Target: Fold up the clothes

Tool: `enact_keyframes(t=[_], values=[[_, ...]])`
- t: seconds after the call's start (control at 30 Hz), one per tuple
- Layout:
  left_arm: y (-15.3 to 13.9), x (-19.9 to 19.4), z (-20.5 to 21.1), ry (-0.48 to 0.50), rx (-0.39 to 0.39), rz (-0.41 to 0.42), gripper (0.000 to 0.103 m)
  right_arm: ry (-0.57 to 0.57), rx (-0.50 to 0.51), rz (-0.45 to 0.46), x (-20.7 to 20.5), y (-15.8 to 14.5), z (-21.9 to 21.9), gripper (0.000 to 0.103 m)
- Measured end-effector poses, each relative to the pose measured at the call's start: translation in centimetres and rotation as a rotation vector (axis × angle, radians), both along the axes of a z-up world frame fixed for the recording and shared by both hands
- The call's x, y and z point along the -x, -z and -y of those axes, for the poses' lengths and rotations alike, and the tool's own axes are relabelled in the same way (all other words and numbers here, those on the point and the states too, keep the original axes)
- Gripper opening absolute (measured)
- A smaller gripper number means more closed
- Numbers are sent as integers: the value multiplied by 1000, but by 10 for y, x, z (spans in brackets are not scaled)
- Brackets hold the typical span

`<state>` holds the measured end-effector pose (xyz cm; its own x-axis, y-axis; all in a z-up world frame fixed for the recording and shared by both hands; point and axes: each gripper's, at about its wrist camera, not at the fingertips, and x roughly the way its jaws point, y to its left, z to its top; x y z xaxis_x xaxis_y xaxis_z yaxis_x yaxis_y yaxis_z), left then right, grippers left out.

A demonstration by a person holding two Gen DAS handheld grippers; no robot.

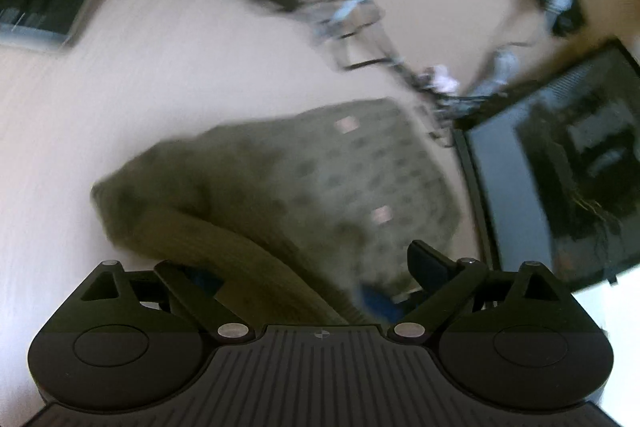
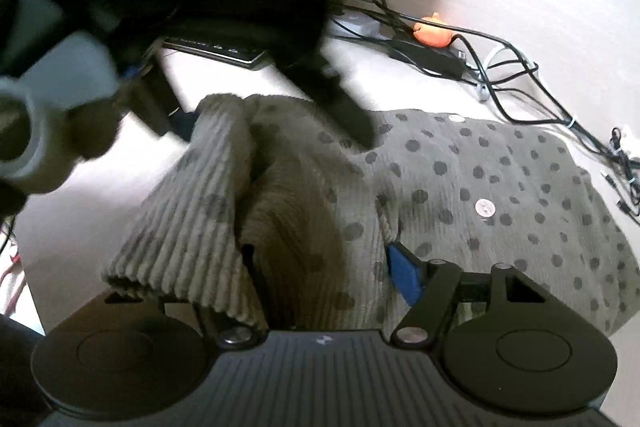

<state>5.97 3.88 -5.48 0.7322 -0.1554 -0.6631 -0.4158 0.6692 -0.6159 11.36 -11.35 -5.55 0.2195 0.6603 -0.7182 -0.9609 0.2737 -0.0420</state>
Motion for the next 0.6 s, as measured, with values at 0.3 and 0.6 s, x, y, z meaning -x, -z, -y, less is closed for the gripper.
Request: enact_keyframes(t=[0.3, 0.6], values=[[-12, -73, 21, 195, -138, 0, 96, 182, -161, -455, -63, 1, 29, 67], [-2, -112, 23, 363, -164, -25, 96, 179, -182, -404, -61, -5, 61, 69]])
